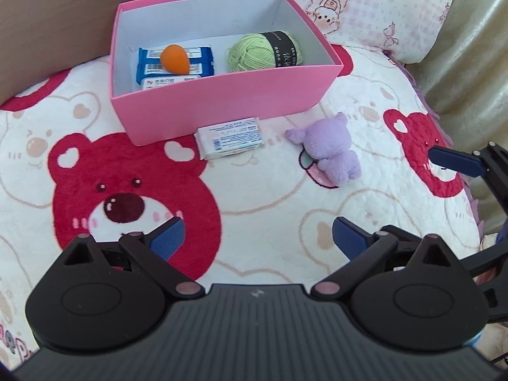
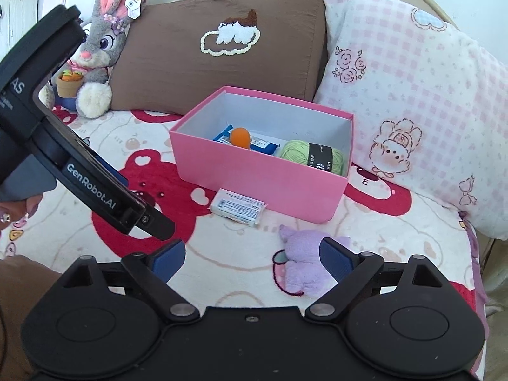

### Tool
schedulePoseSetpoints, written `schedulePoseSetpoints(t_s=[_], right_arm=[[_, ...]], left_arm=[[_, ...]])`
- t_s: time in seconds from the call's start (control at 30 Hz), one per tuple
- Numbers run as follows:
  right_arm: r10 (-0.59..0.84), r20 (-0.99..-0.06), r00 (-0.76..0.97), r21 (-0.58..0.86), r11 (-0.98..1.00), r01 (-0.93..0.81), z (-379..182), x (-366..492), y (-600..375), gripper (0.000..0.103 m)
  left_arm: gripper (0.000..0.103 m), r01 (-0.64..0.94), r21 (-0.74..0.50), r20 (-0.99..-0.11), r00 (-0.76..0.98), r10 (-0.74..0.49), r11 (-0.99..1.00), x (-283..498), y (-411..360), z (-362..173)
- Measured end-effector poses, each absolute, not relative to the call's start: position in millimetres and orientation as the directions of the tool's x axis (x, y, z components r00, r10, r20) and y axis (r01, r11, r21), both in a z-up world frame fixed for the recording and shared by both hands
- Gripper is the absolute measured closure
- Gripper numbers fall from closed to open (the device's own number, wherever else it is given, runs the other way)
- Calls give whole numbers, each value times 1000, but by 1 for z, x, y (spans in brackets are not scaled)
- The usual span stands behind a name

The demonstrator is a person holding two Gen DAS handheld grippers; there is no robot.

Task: Organize objects
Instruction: 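Withdraw the left gripper up and away from the pink box, then move the left gripper toward the purple plush toy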

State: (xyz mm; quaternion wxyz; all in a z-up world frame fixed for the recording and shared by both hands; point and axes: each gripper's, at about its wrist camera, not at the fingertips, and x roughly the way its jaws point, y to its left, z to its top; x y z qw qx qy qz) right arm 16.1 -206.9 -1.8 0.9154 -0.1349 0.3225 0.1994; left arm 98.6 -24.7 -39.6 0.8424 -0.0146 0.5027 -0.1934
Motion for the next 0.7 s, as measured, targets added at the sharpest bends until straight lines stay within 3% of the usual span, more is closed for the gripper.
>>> schedulePoseSetpoints(t_s=[0.47,0.7], right_arm=[[300,-548,781,-34,925,-379,-47,33,-251,9],[281,-574,769,14,942,-334,-68,49,-260,9]], left_arm=[[4,359,-302,-807,397,-438,883,117,-51,-67],[4,375,-366,-792,355,-497,852,129,-67,-76]])
